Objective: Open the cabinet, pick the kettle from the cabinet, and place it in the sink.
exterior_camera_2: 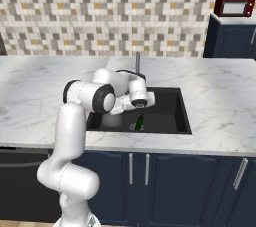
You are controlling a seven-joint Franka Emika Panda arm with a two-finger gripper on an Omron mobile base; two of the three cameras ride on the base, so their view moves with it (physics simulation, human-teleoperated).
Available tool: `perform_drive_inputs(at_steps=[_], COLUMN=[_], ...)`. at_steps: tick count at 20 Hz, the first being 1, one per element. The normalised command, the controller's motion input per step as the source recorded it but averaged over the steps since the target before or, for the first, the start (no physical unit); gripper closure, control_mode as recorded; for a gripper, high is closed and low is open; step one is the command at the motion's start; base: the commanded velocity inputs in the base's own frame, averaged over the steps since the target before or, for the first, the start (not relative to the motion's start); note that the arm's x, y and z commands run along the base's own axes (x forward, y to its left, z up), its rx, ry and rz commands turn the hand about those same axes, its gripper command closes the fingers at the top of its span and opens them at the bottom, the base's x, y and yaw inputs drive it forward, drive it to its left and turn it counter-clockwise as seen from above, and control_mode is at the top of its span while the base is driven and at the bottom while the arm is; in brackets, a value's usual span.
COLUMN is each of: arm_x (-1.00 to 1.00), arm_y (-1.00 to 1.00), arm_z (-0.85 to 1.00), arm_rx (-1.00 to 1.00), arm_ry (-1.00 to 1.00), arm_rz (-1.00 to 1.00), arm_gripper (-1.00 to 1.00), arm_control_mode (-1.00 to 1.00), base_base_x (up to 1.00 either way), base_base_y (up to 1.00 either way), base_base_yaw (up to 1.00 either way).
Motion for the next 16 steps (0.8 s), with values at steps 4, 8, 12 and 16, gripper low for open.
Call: perform_drive_inputs(at_steps=[4, 8, 12, 16], arm_x=[0.27, 0.15, 0.16, 0.24], arm_y=[0.0, 0.0, 0.0, 0.0], arm_z=[-0.16, -0.28, -0.34, -0.21], arm_rx=[0.0, 0.0, 0.0, 0.0], arm_ry=[0.0, 0.0, -0.02, -0.03], arm_rz=[0.09, 0.07, 0.03, 0.0], arm_gripper=[1.0, 1.0, 1.0, 1.0], arm_control_mode=[-1.0, -1.0, -1.0, -1.0], base_base_x=[0.0, 0.0, 0.0, 0.0], base_base_y=[0.0, 0.0, 0.0, 0.0], base_base_yaw=[0.0, 0.0, 0.0, 0.0])
